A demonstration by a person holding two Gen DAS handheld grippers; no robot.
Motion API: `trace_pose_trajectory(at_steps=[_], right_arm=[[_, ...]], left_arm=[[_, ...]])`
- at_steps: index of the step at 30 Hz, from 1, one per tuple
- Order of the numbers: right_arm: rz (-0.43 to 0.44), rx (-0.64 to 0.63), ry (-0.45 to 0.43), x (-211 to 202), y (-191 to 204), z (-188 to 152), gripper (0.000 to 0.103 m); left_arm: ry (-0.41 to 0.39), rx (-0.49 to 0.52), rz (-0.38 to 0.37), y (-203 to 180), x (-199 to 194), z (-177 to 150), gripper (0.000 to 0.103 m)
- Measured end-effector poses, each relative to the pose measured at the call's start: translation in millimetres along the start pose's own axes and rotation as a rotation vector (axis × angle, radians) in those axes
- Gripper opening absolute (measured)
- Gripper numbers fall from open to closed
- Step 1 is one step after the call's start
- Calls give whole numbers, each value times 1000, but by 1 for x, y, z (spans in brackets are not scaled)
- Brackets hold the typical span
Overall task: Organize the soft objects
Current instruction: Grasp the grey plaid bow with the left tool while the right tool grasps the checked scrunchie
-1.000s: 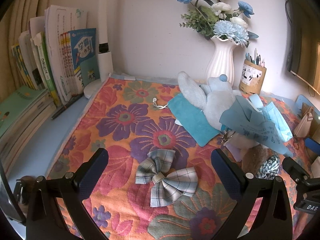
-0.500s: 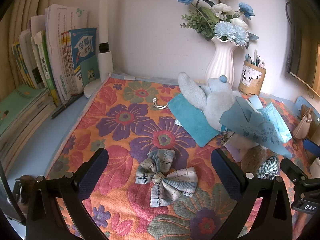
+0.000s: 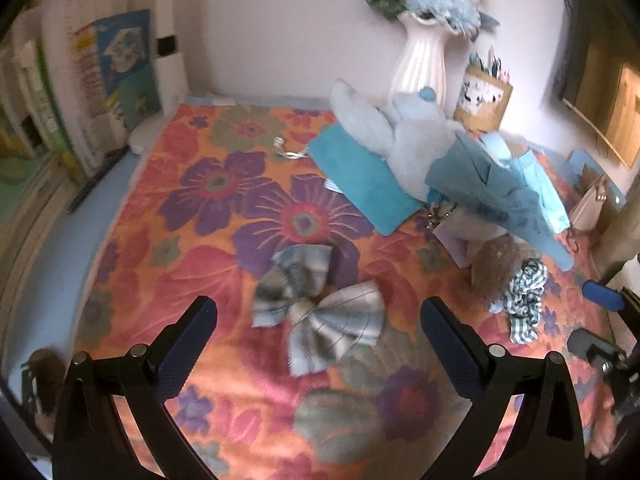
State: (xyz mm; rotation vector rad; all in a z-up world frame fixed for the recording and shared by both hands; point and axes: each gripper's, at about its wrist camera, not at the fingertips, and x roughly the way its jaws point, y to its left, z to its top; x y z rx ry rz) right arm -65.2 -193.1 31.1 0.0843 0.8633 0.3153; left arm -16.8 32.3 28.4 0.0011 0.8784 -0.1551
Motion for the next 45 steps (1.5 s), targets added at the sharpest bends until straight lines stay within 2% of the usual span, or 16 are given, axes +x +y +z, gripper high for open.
trace_pose_trajectory(at_steps=[1,4,8,10,12,13,14,16,21,29,33,34,35,37,41,45], right_arm=[[17,9,14,3,1,1,103],[51,28,61,14,6,2,100],[34,5,108,33,22,9,82],[-23,5,131,46,30,14,79],[-74,5,122,51,31,19,66],[-83,3,113,51,31,20,52],[-73,3,113,51,31,21,41],[-44,9,102,46,29,19,31],[-10,16,94,26,26,6,24],[49,121,24,-29,4,-5,22],[46,158,71,-33,-11,-11,26],[58,173,85,-30,-15,-13,35],[88,200,110,-26,-20,-17,56],[155,249,114,-23,-26,-22,80],[208,254,98,-23,-18,-25,85],[109,184,115,-9,1,-21,87]], left_arm=[[13,2,-6,0,4,0,97],[67,10,8,-3,18,-1,78],[46,40,26,-7,13,-3,35],[38,43,30,-7,11,-5,30],[20,41,3,-3,6,-7,25],[10,42,-7,-3,3,-7,25],[2,45,-14,-4,-2,-8,25],[-13,47,-29,-4,-9,-10,25],[-36,46,-96,-9,-24,-14,25],[-93,104,-178,-35,-50,-20,25],[-109,127,-198,-47,-57,-22,25],[-107,129,-202,-49,-56,-23,25],[-101,131,-203,-50,-54,-24,25],[-88,134,-197,-50,-51,-27,25],[-70,117,-176,-47,-44,-29,25],[-69,91,-176,-42,-41,-27,25]])
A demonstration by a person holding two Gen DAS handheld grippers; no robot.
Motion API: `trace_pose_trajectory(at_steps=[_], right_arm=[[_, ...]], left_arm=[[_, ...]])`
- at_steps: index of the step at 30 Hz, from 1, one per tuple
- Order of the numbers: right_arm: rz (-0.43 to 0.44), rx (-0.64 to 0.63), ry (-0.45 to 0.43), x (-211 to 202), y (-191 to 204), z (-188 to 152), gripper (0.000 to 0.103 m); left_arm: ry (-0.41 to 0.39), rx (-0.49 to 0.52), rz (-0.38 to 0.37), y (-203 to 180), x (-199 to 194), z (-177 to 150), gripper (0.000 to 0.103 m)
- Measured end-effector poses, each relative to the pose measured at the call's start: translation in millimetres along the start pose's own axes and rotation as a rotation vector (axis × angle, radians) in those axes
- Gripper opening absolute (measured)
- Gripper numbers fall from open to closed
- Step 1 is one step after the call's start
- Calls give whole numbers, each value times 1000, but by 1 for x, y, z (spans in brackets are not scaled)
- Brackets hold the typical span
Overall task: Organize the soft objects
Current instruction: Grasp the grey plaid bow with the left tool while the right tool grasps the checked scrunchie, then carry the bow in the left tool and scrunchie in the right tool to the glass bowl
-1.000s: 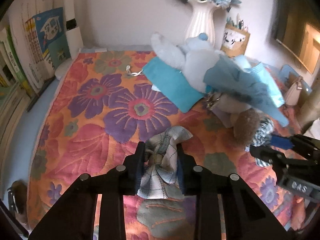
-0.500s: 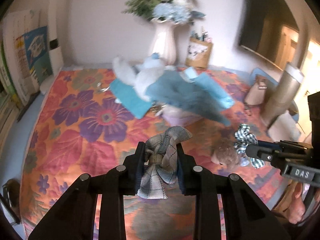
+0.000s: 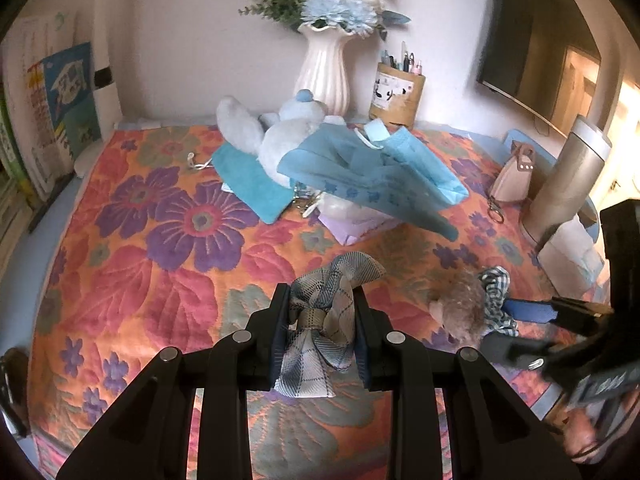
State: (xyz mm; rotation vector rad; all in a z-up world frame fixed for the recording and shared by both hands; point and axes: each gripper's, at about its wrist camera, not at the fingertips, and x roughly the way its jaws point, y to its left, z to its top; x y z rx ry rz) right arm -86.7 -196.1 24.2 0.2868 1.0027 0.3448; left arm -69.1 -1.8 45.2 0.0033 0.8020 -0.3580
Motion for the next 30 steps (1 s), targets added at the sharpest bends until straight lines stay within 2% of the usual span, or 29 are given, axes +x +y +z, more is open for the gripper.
trace_pose_trajectory(at_steps=[3,4,5,6,9,10,15,24,30], right_arm=[[-118,-56,0,15,13,0,86],[-159,-76,-13,18,17,0,76],[-184,-95,-23,18,17,-2,57],[-187,-111,-28,17,19,-4,56],[-166,-115,-67,5,19,-7,44],[-154,-107,-78,-2,17,-7,37],[-140,-60,-149,-46,7,-2,37],[-186,70,-282,-151,-40,-3,37],[-241,220,-348,-216,-94,-28,37]], left_arm=[[-1,1,3,1,0,1,25],[-2,1,3,0,0,1,25],[-3,3,0,-1,-1,1,25],[-3,6,-3,-2,-1,1,25],[-9,22,-23,-8,-4,1,25],[-11,30,-38,-13,-7,2,25],[-62,95,-104,-46,-27,6,25],[-139,243,-254,-132,-60,23,25],[-117,366,-383,-210,-57,32,25]])
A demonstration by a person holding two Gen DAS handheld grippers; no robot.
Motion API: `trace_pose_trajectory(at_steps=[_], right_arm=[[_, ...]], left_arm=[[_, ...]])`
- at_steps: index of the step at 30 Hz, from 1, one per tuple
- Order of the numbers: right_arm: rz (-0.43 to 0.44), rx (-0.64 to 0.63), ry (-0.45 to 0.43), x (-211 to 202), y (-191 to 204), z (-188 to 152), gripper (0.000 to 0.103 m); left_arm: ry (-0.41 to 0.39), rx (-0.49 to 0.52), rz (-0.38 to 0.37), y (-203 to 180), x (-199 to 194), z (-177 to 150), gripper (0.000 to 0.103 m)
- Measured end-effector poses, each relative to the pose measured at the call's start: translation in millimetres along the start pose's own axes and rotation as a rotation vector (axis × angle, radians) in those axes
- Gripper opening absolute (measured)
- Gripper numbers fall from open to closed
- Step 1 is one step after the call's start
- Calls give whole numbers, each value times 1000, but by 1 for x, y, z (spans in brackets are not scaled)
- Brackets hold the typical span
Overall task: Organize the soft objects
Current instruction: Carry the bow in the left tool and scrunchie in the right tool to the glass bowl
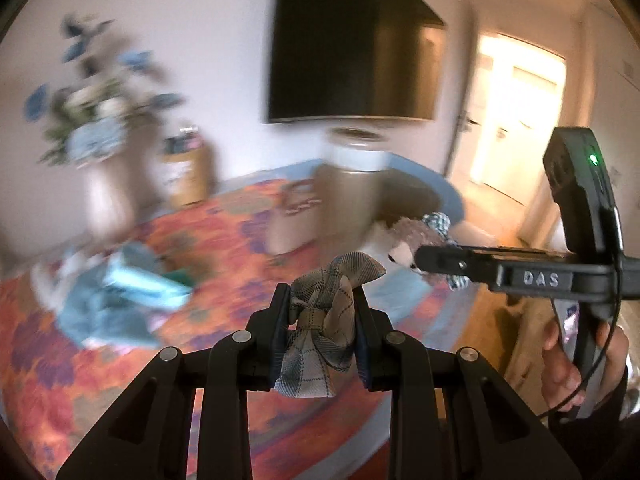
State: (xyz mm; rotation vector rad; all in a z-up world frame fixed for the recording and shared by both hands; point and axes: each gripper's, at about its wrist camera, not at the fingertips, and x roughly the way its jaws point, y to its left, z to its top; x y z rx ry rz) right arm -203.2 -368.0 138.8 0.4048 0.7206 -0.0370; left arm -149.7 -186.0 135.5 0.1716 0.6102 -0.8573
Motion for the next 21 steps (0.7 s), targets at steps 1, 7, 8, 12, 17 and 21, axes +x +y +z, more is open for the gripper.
trace_pose_trajectory(at_steps=[1,7,8,12,17,21], right_arm=[[-15,18,-7,-6,-11,1,37],[-93,146,-65,-41,-81,6,37],[-95,163,-76,-45,-90,8,37],[-113,217,-123,-59,-122,22,37],[-98,271,-198,-67,-154,60,37],[-56,366,-202,-45,-188,102,38]], left_arm=[[10,13,-21,-9,7,4,25],[69,85,-150,-74,55,29,25],[73,93,-164,-83,64,34,25],[69,86,-183,-106,87,60,25],[21,4,-124,-122,116,105,25],[21,-65,-3,-131,153,131,25]])
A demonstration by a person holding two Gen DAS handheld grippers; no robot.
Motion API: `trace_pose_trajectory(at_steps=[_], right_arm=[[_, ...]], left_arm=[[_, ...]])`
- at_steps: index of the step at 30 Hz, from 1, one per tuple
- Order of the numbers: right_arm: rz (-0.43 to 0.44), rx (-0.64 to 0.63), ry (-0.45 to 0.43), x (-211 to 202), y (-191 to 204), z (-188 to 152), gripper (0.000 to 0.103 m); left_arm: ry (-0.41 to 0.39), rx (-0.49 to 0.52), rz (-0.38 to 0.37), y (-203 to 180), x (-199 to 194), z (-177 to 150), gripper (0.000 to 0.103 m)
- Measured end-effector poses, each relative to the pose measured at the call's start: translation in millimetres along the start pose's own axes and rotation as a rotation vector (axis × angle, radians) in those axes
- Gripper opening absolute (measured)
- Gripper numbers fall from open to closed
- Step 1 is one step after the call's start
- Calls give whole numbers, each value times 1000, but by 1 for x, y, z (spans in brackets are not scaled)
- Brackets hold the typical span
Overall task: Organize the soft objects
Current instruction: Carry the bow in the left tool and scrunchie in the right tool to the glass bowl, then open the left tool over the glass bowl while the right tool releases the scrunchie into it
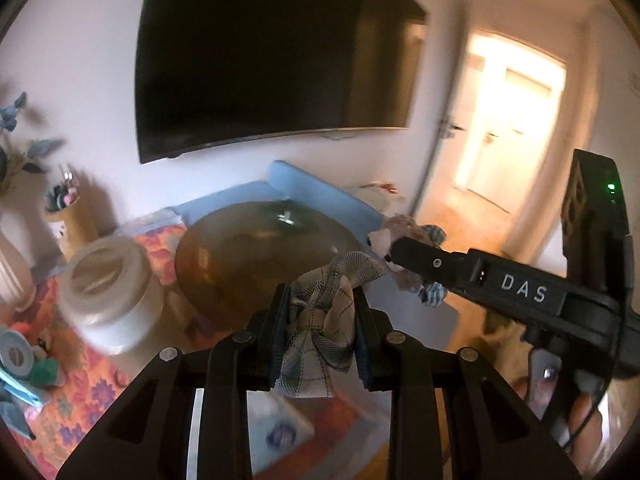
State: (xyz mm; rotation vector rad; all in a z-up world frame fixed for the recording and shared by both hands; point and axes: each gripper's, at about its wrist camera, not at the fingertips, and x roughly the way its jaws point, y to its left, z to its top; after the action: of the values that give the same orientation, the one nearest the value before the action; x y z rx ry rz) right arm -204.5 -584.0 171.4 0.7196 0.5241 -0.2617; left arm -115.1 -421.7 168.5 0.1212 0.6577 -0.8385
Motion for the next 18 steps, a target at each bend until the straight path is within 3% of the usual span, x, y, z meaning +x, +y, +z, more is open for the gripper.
trace_pose_trajectory(at_steps=[6,8,10,13,14,15,18], right_arm=[[-44,63,105,64,-22,35,40],[-43,67,141,81,-24,39,54],[-47,70,167,93,-26,40,62],[-43,73,175,96,-32,41,62],[-30,79,171,94,-33,41,62],[-16,82,166,91,-35,42,62],[-10,74,154,80,-36,40,62]], left_arm=[[43,-38,146,-2,58,12,27],[62,-31,177,0,77,14,30],[88,-33,200,2,91,15,45],[99,-20,188,3,98,13,57],[102,-14,176,2,97,13,77],[88,-14,172,1,94,12,88],[44,-6,155,-4,81,10,87]])
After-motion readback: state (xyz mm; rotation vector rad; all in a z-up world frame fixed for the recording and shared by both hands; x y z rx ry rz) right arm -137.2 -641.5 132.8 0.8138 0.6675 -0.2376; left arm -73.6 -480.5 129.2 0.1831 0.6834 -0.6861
